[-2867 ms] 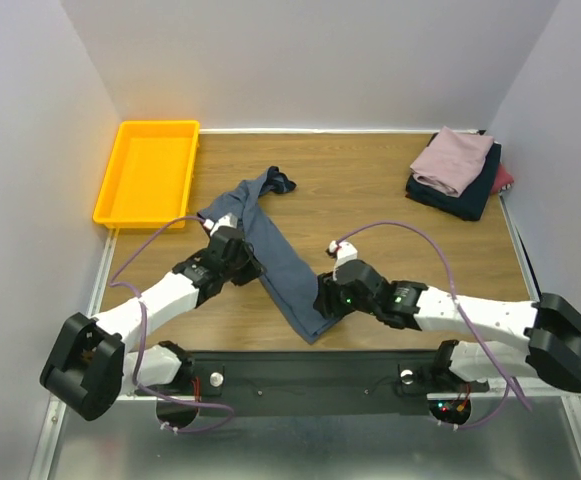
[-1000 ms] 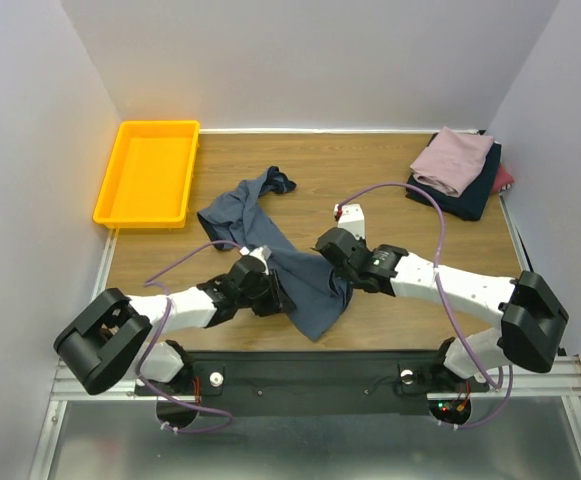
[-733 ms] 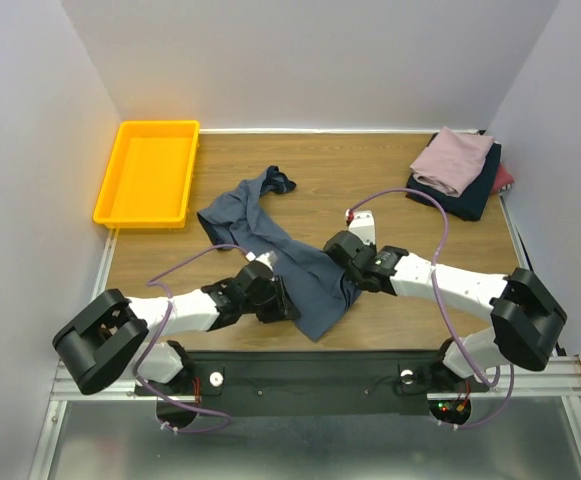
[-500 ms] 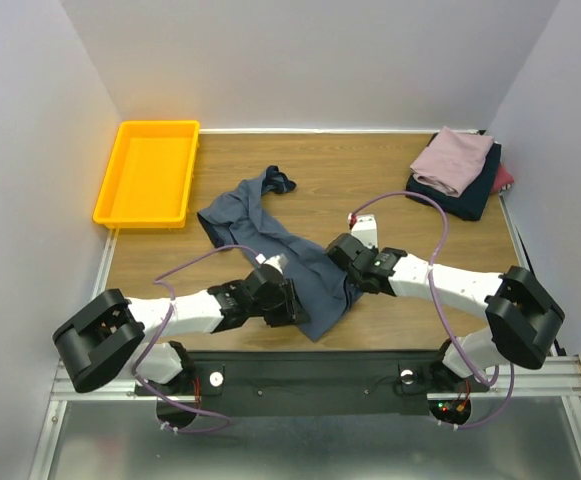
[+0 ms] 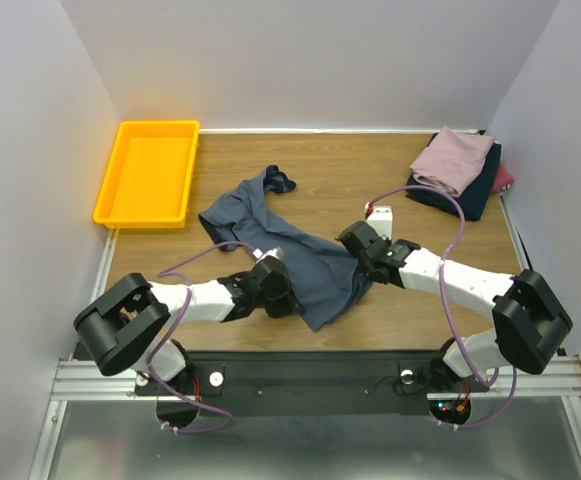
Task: Fold and stack the tank tops
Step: Flatten the tank top out
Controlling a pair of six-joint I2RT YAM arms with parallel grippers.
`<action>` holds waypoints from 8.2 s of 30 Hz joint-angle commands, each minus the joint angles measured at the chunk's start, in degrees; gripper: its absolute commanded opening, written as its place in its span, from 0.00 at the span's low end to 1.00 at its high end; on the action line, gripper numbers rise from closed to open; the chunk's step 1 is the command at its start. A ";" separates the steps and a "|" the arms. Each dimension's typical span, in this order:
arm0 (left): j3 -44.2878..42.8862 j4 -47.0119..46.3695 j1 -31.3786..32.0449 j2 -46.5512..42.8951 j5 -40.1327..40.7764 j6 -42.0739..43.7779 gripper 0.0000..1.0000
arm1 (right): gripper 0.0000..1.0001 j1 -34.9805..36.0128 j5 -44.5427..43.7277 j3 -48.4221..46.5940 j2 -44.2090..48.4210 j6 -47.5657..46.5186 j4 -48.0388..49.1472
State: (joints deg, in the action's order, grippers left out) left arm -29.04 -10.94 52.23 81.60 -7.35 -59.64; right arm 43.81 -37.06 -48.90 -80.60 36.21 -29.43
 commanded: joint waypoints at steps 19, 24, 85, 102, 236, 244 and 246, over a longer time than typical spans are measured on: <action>-8.92 15.86 -9.88 -14.74 4.00 11.30 0.04 | 0.61 -4.53 8.67 4.87 12.92 -1.49 5.35; -12.70 11.29 -4.69 -9.19 1.47 11.12 0.22 | 0.61 -4.53 10.25 5.57 13.10 -1.49 5.44; -19.30 23.15 -5.38 -14.52 18.60 7.69 0.00 | 0.09 -4.61 8.41 -1.01 12.75 -5.18 10.01; -40.63 33.61 -9.33 -20.70 23.00 16.74 0.00 | 0.05 -4.61 0.41 -26.66 11.08 -14.58 8.16; -2.42 19.64 -23.76 -25.19 12.97 4.79 0.53 | 0.73 -4.61 46.90 -46.81 -47.29 -17.66 35.58; -3.57 18.24 -21.29 -17.71 17.81 4.88 0.49 | 0.73 -4.61 45.41 -44.96 -43.42 -18.01 35.49; -3.48 17.80 -21.20 -16.57 19.57 4.71 0.49 | 0.73 -4.61 45.32 -44.00 -41.40 -18.36 35.58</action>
State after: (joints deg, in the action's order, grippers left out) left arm -31.62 8.99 30.55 64.23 7.29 -54.37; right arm 39.38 8.82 -93.76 -128.05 19.16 3.86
